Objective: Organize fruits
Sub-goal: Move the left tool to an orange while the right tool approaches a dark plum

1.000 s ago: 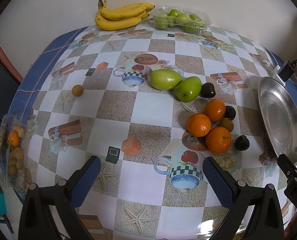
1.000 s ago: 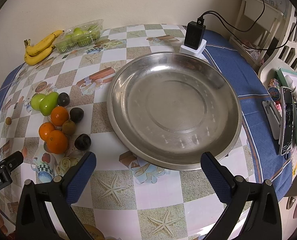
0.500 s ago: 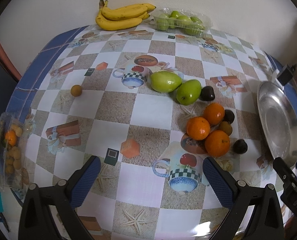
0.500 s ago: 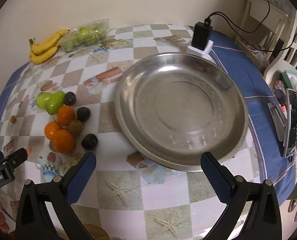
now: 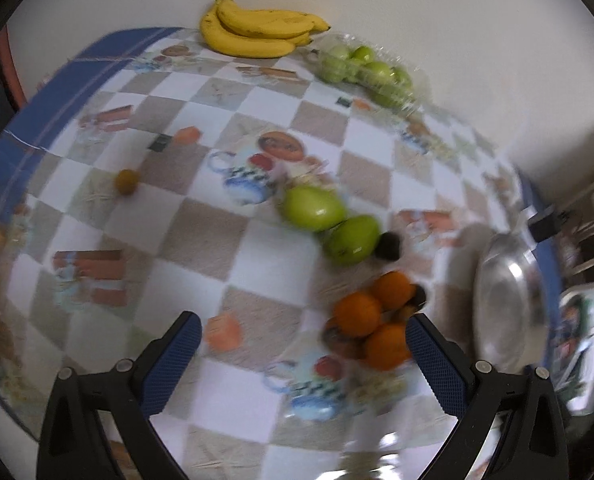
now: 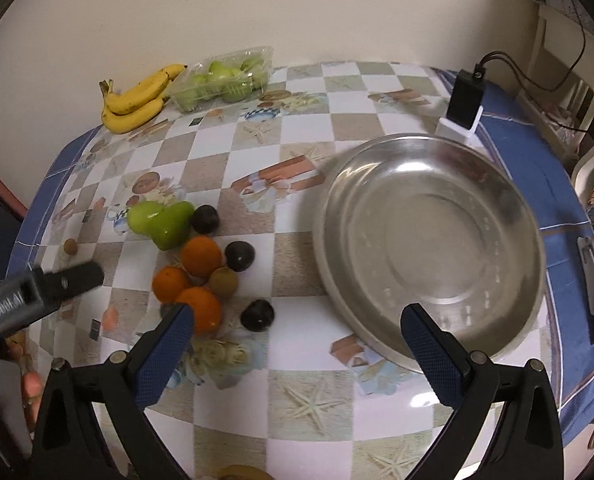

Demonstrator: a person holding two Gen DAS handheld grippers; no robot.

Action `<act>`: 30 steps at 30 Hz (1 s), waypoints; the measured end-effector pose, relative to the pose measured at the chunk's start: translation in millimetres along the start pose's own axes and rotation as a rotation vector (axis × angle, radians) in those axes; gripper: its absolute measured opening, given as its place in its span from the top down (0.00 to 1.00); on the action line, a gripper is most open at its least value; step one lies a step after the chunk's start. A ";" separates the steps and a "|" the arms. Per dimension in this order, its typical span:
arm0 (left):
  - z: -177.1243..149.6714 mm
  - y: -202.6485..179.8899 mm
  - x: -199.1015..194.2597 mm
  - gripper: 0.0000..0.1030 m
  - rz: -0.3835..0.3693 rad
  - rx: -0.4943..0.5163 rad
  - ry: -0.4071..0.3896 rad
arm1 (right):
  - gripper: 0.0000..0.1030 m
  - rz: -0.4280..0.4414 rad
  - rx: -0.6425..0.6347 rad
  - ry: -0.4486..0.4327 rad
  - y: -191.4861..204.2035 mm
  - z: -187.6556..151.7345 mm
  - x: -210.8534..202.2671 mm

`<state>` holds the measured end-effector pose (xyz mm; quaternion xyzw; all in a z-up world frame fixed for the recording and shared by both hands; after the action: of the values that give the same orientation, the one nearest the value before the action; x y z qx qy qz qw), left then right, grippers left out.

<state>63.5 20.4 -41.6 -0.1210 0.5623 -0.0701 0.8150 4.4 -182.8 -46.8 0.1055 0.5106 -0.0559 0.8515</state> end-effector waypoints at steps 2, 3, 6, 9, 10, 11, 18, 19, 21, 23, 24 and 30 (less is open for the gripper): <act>6.4 -4.5 -0.7 0.00 -0.013 -0.007 -0.009 | 0.05 0.025 0.012 0.009 4.7 3.6 2.4; 10.5 -6.8 -1.0 0.00 -0.011 -0.003 -0.017 | 0.10 0.032 0.016 0.015 6.5 5.1 3.7; 17.9 -9.7 -0.3 0.00 0.032 0.002 -0.027 | 0.19 0.052 0.037 0.059 13.1 9.0 11.9; 23.4 -11.8 4.1 0.00 0.070 0.014 -0.024 | 0.23 0.070 0.051 0.096 18.5 9.4 20.0; 24.8 -13.0 6.7 0.00 0.076 0.012 -0.012 | 0.26 0.070 0.055 0.114 20.2 9.4 23.9; 26.4 -13.1 8.4 0.00 0.067 0.004 -0.007 | 0.29 0.073 0.058 0.128 21.4 9.4 26.7; 34.2 -20.4 22.9 0.01 0.041 -0.019 0.016 | 0.43 0.105 0.101 0.178 20.8 13.6 42.3; 34.0 -20.3 25.0 0.01 0.042 -0.022 0.015 | 0.44 0.097 0.092 0.182 20.7 13.4 44.6; 32.5 -22.4 29.8 0.03 0.030 -0.010 0.020 | 0.50 0.083 0.079 0.191 20.3 11.9 49.5; 30.6 -22.9 35.0 0.07 0.031 -0.001 0.033 | 0.55 0.114 0.096 0.213 20.2 7.2 56.2; 28.5 -22.3 38.8 0.11 0.034 0.004 0.041 | 0.59 0.129 0.103 0.222 20.3 5.4 59.2; 16.8 -19.5 53.5 0.21 -0.008 -0.023 0.099 | 0.66 0.113 0.103 0.241 19.6 -3.1 67.0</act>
<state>98.8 -9.7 -78.7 -0.1292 0.6021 -0.0727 0.7845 37.3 -162.2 -104.8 0.1838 0.5987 -0.0210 0.7793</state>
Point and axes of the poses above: each gripper's, at about its wrist camera, not at the fingertips, and x roughly the way its jaws point, y to its left, z to its top, the point moved 6 cm from there along x, roughly the way its jaws point
